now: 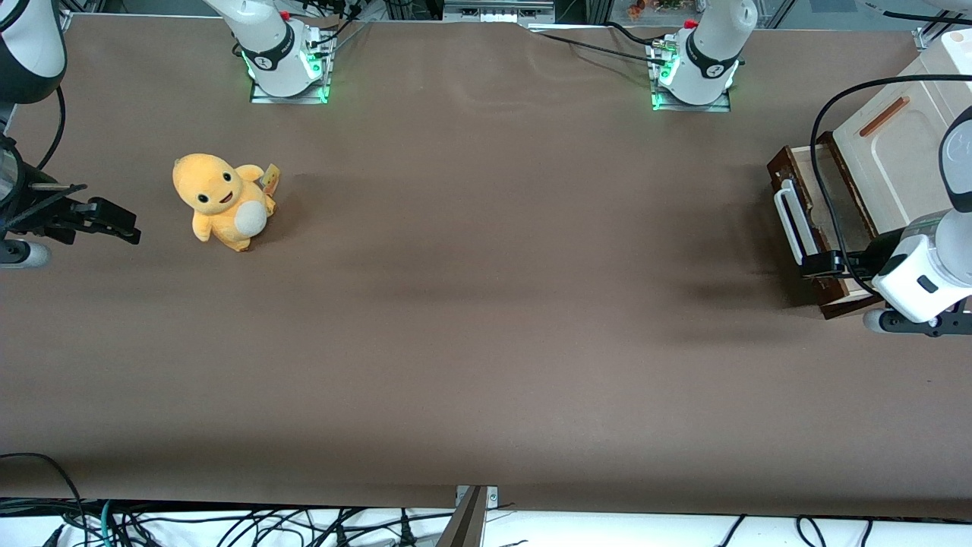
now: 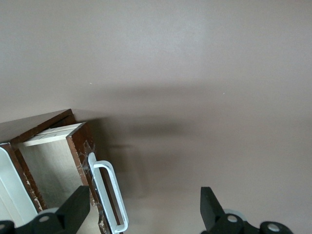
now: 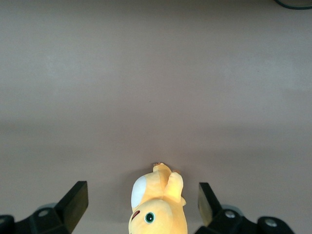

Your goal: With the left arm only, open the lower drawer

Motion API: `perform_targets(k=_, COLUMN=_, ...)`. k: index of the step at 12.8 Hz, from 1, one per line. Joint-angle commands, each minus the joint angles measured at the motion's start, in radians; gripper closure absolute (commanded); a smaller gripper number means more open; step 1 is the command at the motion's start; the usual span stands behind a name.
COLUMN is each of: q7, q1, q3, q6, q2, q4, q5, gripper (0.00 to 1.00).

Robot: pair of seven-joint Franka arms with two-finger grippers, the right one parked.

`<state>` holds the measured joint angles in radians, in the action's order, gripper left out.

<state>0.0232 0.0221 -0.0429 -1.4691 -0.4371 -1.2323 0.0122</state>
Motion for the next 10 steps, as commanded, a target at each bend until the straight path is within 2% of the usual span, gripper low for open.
perform_targets(k=1, q7=0.018, q1=0.002, q3=0.003, q6=-0.014, q2=0.029, q4=-0.032, q5=0.009, gripper=0.0)
perform_targets(k=10, q7=0.018, q1=0.004, q3=0.005, q6=-0.046, q2=0.031, q4=-0.033, q5=0.011, gripper=0.0)
